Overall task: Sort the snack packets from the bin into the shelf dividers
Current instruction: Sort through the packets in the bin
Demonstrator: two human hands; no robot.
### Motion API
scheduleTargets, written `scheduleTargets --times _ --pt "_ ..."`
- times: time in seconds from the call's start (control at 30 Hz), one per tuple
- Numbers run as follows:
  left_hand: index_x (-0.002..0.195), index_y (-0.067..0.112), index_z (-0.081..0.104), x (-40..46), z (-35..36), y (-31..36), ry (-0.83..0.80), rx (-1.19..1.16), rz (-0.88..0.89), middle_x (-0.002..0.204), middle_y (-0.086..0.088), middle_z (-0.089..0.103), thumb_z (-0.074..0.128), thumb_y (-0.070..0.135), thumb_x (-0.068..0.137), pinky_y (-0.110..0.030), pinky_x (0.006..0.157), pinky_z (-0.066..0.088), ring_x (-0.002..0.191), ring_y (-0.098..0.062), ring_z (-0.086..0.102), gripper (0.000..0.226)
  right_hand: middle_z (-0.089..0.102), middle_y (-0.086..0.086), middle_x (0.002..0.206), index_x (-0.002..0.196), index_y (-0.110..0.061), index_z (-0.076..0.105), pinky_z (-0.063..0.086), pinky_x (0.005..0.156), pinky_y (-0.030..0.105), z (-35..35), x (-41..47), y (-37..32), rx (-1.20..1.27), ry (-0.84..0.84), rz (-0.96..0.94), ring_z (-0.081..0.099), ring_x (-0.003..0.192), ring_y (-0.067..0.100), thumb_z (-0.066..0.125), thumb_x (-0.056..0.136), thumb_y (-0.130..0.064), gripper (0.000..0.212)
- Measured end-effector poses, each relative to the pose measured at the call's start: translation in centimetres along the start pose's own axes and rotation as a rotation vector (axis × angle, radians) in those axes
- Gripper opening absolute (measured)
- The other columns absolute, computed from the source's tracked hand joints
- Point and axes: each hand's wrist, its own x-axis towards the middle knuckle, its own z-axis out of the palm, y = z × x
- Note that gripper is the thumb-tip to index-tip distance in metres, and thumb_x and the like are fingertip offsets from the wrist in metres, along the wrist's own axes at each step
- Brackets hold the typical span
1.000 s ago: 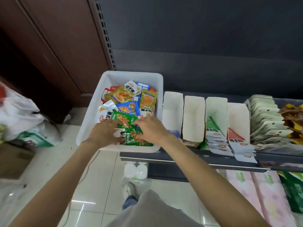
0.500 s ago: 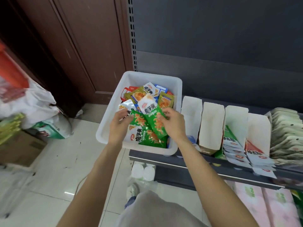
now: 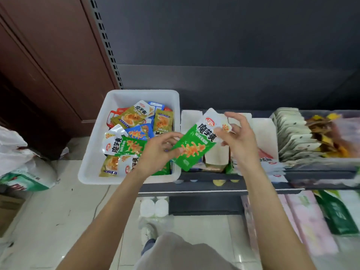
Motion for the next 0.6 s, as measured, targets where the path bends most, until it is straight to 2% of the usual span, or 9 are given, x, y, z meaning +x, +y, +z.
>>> scheduleTargets --times 0.1,0.2,0.27,0.37,0.43,0.5,0.6 --pt "0.09 0.037 0.061 2.8 3.4 2.0 -0.057 0.118 0.172 0.086 0.018 0.062 0.073 0.012 0.08 -0.013 0.075 0.048 0.074 0.003 0.059 0.03 0.067 -0.002 0.084 0.094 -0.021 0.063 0.051 0.058 0.023 -5.4 -0.2 -0.9 -0.24 0.041 -0.145 0.06 0.066 0.009 0.068 0.086 -0.015 0.011" --pt "0.089 0.029 0.066 6.0 7.8 3.8 -0.069 0.127 0.32 0.086 0.018 0.066 0.07 0.01 0.083 -0.02 0.081 0.051 0.082 -0.001 0.063 0.02 0.066 0.0 0.083 0.092 -0.018 0.063 0.055 0.066 0.029 -9.8 -0.8 -0.9 -0.41 0.218 -0.263 0.063 0.077 0.014 0.066 0.089 -0.021 0.006" --pt "0.094 0.022 0.07 7.7 10.6 4.5 -0.084 0.17 0.395 0.089 0.015 0.067 0.067 0.011 0.085 -0.024 0.083 0.052 0.084 -0.004 0.064 0.015 0.065 -0.005 0.083 0.097 -0.015 0.064 0.049 0.071 0.026 -11.7 -1.3 -0.2 -0.576 0.343 -0.362 0.061 0.076 0.012 0.065 0.089 -0.02 0.01" --pt "0.1 0.022 0.072 9.2 13.4 3.9 -0.112 0.378 0.462 0.096 0.011 0.071 0.064 0.015 0.088 -0.022 0.081 0.046 0.088 -0.009 0.064 0.017 0.064 -0.002 0.076 0.094 -0.007 0.065 0.033 0.06 0.015 -12.7 -1.8 1.9 -0.767 0.463 -0.4 0.053 0.065 0.006 0.066 0.087 -0.01 0.008" --pt "0.1 0.021 0.073 9.4 14.4 2.8 -0.086 0.527 0.542 0.097 0.006 0.073 0.065 0.017 0.087 -0.022 0.08 0.037 0.089 -0.015 0.065 0.016 0.067 0.003 0.072 0.091 -0.007 0.066 0.031 0.058 0.013 -12.4 -2.0 3.8 -0.81 0.488 -0.408 0.055 0.06 0.01 0.067 0.085 -0.005 0.006" --pt "0.098 0.021 0.074 9.4 14.7 1.9 -0.084 0.601 0.598 0.095 0.005 0.073 0.067 0.018 0.085 -0.027 0.084 0.036 0.087 -0.019 0.066 0.015 0.069 0.004 0.071 0.089 -0.007 0.066 0.037 0.056 0.015 -11.7 -2.0 5.7 -0.799 0.473 -0.407 0.062 0.059 0.015 0.067 0.085 -0.004 0.005" --pt "0.099 0.023 0.072 9.6 14.6 0.7 -0.182 0.635 0.603 0.095 0.007 0.073 0.067 0.021 0.086 -0.033 0.089 0.04 0.085 -0.018 0.065 0.015 0.069 0.002 0.073 0.087 -0.009 0.066 0.049 0.055 0.028 -10.7 -1.4 8.1 -0.825 0.408 -0.403 0.064 0.061 0.018 0.066 0.085 -0.005 0.004"
